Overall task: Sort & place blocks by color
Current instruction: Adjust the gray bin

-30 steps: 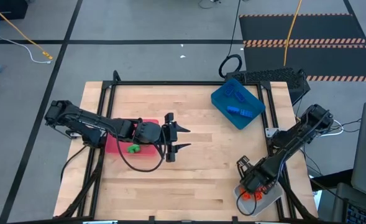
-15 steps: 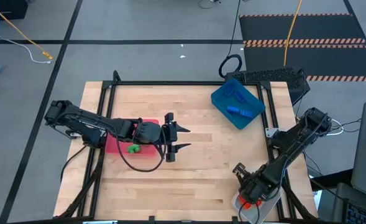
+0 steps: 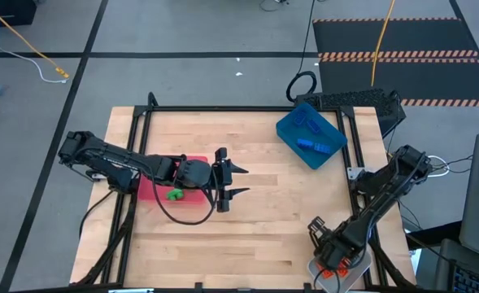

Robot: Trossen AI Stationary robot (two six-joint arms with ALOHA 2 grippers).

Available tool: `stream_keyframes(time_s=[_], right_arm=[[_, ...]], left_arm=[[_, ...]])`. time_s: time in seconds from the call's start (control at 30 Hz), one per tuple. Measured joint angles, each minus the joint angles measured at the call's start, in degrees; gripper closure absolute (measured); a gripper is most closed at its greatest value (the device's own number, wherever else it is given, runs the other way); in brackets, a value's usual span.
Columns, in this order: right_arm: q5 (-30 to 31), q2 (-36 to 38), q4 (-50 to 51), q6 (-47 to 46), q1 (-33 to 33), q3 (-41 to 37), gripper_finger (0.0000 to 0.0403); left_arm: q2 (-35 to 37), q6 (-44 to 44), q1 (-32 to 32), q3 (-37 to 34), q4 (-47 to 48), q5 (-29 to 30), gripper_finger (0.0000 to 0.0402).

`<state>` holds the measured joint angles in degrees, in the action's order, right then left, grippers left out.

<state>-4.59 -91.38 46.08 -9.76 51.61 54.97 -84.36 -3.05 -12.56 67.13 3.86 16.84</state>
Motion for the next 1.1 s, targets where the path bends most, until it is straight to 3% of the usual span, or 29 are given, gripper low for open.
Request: stream_keyframes(time_s=[0.33, 0.73, 0.87, 0.97, 1.1], right_arm=[[0.2, 0.0, 0.4, -2.8, 1.5, -0.1, 0.0395], [-1.6, -0.1, 6.2, -2.4, 1.3, -0.3, 0.0314], [1.9, -0.1, 11.2, 1.1, 1.3, -0.3, 0.0296], [4.8, -0.1, 13.1, 4.8, 1.2, -0.3, 0.0297], [6.2, 0.0, 12.3, 9.7, 0.9, -0.3, 0.0326]], left_arm=[[0.0, 0.1, 0.0, 0.0, -0.1, 0.0, 0.0160], [0.0, 0.3, 0.0, 0.0, 0.2, 0.0, 0.0160], [0.0, 0.4, 0.0, 0.0, 0.2, 0.0, 0.0160], [0.0, 0.4, 0.0, 0.0, 0.2, 0.0, 0.0160], [0.0, 0.4, 0.0, 0.0, 0.2, 0.0, 0.0160]])
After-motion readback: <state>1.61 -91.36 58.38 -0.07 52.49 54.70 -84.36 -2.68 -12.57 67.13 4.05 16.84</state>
